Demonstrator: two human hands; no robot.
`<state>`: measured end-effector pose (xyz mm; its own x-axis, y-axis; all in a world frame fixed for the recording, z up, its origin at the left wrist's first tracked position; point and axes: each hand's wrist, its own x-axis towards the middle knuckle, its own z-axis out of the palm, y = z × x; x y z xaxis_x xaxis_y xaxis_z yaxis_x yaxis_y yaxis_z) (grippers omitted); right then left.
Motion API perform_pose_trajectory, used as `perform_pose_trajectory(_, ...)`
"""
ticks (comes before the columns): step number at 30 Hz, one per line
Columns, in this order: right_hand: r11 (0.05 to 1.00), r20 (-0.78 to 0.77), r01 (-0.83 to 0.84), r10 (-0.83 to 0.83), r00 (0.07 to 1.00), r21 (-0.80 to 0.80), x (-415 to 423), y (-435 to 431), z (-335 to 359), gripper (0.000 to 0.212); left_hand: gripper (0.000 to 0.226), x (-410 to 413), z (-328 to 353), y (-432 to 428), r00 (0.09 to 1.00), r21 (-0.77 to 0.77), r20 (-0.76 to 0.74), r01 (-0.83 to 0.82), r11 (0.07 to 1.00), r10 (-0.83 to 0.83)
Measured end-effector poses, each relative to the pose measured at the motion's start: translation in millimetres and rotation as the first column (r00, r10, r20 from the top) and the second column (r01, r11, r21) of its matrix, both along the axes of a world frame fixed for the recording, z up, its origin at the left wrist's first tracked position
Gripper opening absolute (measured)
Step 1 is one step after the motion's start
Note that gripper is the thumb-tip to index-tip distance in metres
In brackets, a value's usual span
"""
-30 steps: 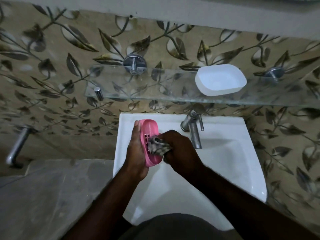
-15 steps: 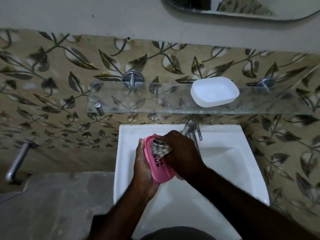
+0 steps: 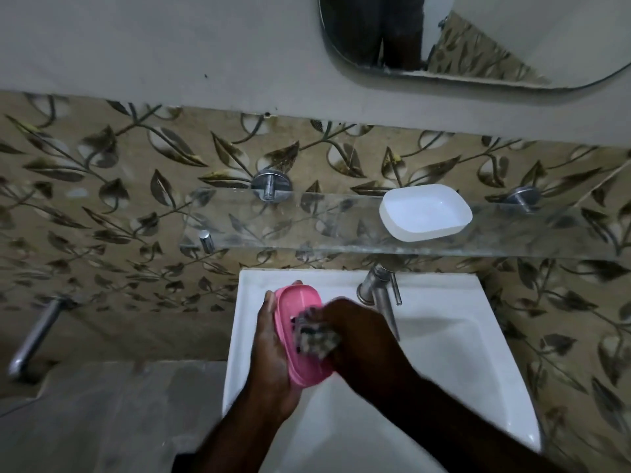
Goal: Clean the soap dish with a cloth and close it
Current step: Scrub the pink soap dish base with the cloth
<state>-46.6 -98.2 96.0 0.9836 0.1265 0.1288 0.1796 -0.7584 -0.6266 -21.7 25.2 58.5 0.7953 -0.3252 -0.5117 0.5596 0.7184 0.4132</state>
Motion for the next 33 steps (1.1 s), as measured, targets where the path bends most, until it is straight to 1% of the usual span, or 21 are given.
perform_pose_trajectory(1,0.999,-0.056,-0.006,0.008,0.998,0.041,-7.5,0.1,-2.4,0.022,0.073,4.9,-3.0,4.6,1.0,0.009,0.02,-0.014,1.0,0.013)
perform_pose_trajectory(2,0.998,-0.118,-0.012,0.019,0.993,0.06,-13.6,0.4,-4.3,0.021,0.073,7.0,-3.7,7.0,0.999,0.032,0.023,-0.026,0.999,0.025)
perform_pose_trajectory(3,0.999,-0.123,-0.022,0.026,0.992,0.037,-15.6,1.5,-4.1,0.019,0.073,8.3,-6.7,9.3,0.999,0.043,0.025,-0.027,0.999,0.025)
perform_pose_trajectory(4,1.0,-0.088,-0.026,0.026,0.996,0.0,-11.6,1.9,-4.1,0.021,0.07,7.3,-3.6,9.1,1.0,0.042,0.019,-0.023,0.999,0.022)
perform_pose_trajectory(6,0.999,-0.002,0.007,-0.007,1.0,-0.054,8.1,5.0,3.4,0.031,0.061,1.8,-0.4,2.9,0.999,0.061,0.037,0.022,0.998,-0.024)
perform_pose_trajectory(8,0.997,0.066,0.058,-0.054,0.996,-0.06,25.8,5.8,13.2,0.036,0.059,-2.6,5.3,-0.6,0.998,0.083,0.041,0.041,0.996,-0.044)
perform_pose_trajectory(10,0.997,0.073,0.029,-0.024,0.997,-0.066,27.2,7.8,16.7,0.037,0.062,0.9,6.4,3.8,0.998,0.095,0.039,0.036,0.995,-0.04)
perform_pose_trajectory(12,0.994,0.086,-0.035,0.043,0.995,-0.099,13.7,3.5,6.5,0.032,0.068,6.4,1.5,10.4,1.0,0.083,0.014,0.023,0.996,-0.024)
perform_pose_trajectory(14,0.993,0.074,-0.097,0.102,0.992,-0.07,-4.8,-0.9,-4.9,0.025,0.069,9.0,-2.1,15.5,1.0,0.09,-0.02,-0.005,0.996,0.007)
perform_pose_trajectory(15,0.993,0.08,-0.103,0.107,0.991,-0.056,-10.8,-2.5,-8.2,0.03,0.069,7.6,-3.3,15.8,1.0,0.08,-0.014,0.007,0.997,-0.006)
perform_pose_trajectory(16,0.994,0.098,-0.094,0.099,0.99,-0.051,-12.0,-3.7,-9.6,0.034,0.068,5.7,-1.9,14.2,1.0,0.068,0.003,0.019,0.998,-0.019)
perform_pose_trajectory(17,0.996,0.125,-0.073,0.079,0.989,-0.05,-7.9,-3.8,-8.9,0.032,0.064,3.4,1.1,10.5,0.999,0.074,0.027,0.038,0.997,-0.04)
perform_pose_trajectory(19,0.999,0.17,0.013,-0.006,0.985,-0.041,7.4,-3.0,-3.9,0.021,0.053,-1.0,4.6,1.7,0.993,0.099,0.072,0.081,0.992,-0.089)
perform_pose_trajectory(21,0.996,0.176,0.068,-0.058,0.983,-0.052,22.8,-2.3,3.6,0.016,0.054,-3.3,11.0,-3.7,0.994,0.066,0.074,0.077,0.995,-0.082)
perform_pose_trajectory(22,0.996,0.182,0.06,-0.046,0.982,-0.072,24.6,0.5,6.9,0.016,0.054,-2.4,11.6,-3.8,0.995,0.061,0.067,0.071,0.996,-0.075)
perform_pose_trajectory(24,0.996,0.194,-0.012,0.03,0.981,-0.091,18.1,4.4,4.9,0.018,0.055,1.6,9.0,-1.7,0.993,0.036,0.074,0.091,0.995,-0.093)
perform_pose_trajectory(27,0.989,0.162,-0.146,0.139,0.977,0.03,6.0,-1.7,0.7,0.026,0.056,4.1,5.9,1.6,0.987,0.018,0.086,0.136,0.991,-0.137)
perform_pose_trajectory(28,0.988,0.164,-0.156,0.155,0.974,-0.004,8.3,-7.3,0.6,0.028,0.057,3.9,7.7,1.6,0.986,0.016,0.085,0.141,0.99,-0.142)
perform_pose_trajectory(30,0.989,0.177,-0.096,0.116,0.977,-0.116,20.7,-14.5,6.1,0.026,0.055,3.2,11.1,0.0,0.989,0.047,0.093,0.114,0.992,-0.118)
perform_pose_trajectory(31,0.99,0.185,-0.045,0.069,0.98,-0.133,25.8,-13.5,9.2,0.022,0.056,4.0,10.3,-2.1,0.989,0.064,0.096,0.103,0.993,-0.109)
perform_pose_trajectory(33,0.991,0.241,0.022,0.012,0.97,-0.136,27.6,-3.2,12.9,0.022,0.055,6.4,14.4,-4.5,0.99,0.055,0.1,0.092,0.994,-0.097)
